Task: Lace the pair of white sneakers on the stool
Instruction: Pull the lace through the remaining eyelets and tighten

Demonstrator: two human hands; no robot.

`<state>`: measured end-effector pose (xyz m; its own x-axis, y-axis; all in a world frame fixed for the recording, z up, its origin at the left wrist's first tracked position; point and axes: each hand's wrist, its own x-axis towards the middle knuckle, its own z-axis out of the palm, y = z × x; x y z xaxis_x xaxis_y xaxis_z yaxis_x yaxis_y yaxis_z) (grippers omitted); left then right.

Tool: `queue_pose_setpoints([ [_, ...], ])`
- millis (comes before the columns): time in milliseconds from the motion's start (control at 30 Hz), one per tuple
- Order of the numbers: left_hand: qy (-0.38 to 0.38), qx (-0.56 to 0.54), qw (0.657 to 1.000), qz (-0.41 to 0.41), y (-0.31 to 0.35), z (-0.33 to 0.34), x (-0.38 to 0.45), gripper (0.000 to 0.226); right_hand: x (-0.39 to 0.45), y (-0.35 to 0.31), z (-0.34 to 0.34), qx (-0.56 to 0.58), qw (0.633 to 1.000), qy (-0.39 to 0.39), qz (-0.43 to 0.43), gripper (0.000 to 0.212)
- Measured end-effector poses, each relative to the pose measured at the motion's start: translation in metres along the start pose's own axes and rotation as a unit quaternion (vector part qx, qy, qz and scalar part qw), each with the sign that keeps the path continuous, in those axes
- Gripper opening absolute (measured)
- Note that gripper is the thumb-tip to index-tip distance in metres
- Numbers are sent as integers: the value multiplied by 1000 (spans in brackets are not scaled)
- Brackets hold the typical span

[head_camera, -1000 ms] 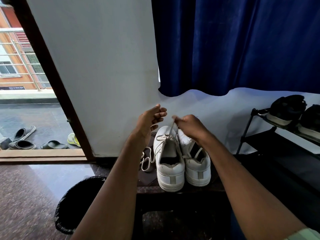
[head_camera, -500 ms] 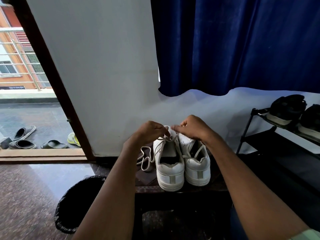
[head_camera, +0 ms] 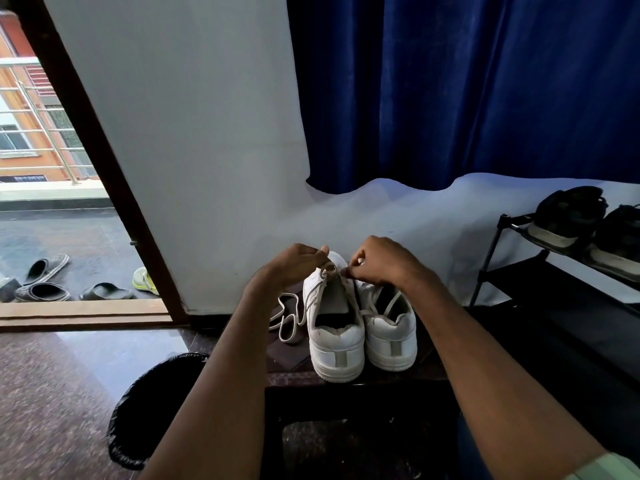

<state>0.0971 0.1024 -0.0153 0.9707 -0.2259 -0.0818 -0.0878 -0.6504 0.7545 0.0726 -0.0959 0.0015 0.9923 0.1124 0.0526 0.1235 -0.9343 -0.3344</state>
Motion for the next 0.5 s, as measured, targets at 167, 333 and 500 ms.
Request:
queue_pose_setpoints([
  [167, -32, 29, 999, -31, 2, 2, 2, 27, -2, -2, -6, 234, 971, -51, -1, 38],
  [333, -80, 74, 990, -93, -7, 2, 2, 28, 1, -5, -4, 557, 830, -8, 35, 37],
  [500, -104, 221, 967, -73, -2, 0, -2, 40, 4, -9, 4, 517, 855, -12, 42, 40],
])
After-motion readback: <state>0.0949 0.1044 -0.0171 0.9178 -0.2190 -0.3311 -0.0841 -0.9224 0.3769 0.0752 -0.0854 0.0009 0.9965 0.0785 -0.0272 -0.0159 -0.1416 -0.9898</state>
